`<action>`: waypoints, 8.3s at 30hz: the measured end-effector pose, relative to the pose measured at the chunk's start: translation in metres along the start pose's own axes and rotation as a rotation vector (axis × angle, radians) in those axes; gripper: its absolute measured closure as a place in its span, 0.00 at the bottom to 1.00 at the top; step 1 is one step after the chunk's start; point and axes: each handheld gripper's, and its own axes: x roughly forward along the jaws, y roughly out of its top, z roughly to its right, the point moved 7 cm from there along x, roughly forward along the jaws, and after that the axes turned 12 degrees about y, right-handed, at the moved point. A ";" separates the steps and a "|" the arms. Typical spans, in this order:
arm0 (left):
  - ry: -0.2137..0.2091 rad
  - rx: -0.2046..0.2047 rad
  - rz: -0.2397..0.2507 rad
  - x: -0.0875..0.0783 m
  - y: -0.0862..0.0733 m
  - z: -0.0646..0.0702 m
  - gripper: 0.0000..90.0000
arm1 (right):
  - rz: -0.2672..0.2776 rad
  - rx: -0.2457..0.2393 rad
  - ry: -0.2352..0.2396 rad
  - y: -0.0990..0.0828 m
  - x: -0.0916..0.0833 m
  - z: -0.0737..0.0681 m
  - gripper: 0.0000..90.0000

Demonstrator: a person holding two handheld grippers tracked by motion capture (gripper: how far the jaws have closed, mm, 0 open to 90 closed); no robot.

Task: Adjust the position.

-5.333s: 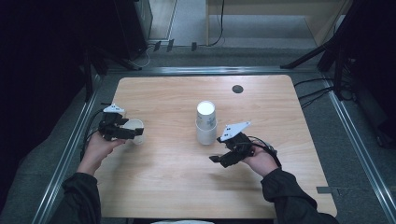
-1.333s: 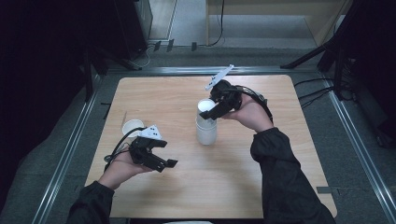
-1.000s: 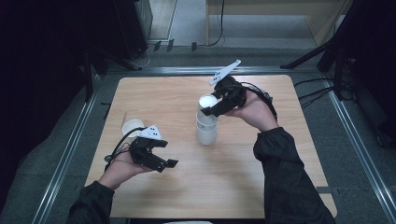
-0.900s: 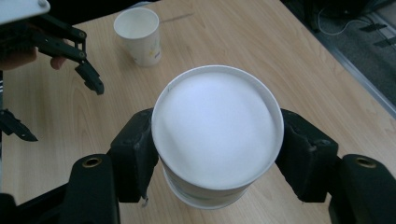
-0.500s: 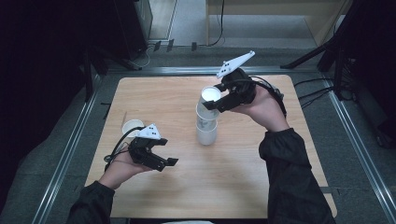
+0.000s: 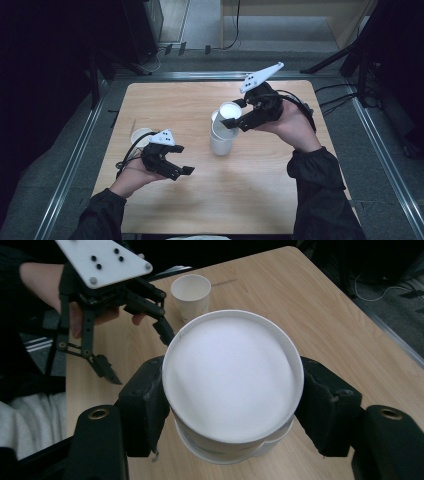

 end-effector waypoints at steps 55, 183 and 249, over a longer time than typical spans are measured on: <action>-0.243 0.102 0.077 0.021 0.016 0.046 0.12 | 0.042 -0.062 0.247 -0.092 0.084 -0.056 0.39; -0.127 0.425 -0.154 0.040 0.008 0.050 0.11 | 0.000 -0.054 0.229 -0.116 0.104 -0.052 0.40; -0.174 0.355 -0.217 0.021 -0.010 0.043 0.27 | -0.040 -0.100 0.282 -0.108 0.109 -0.056 0.27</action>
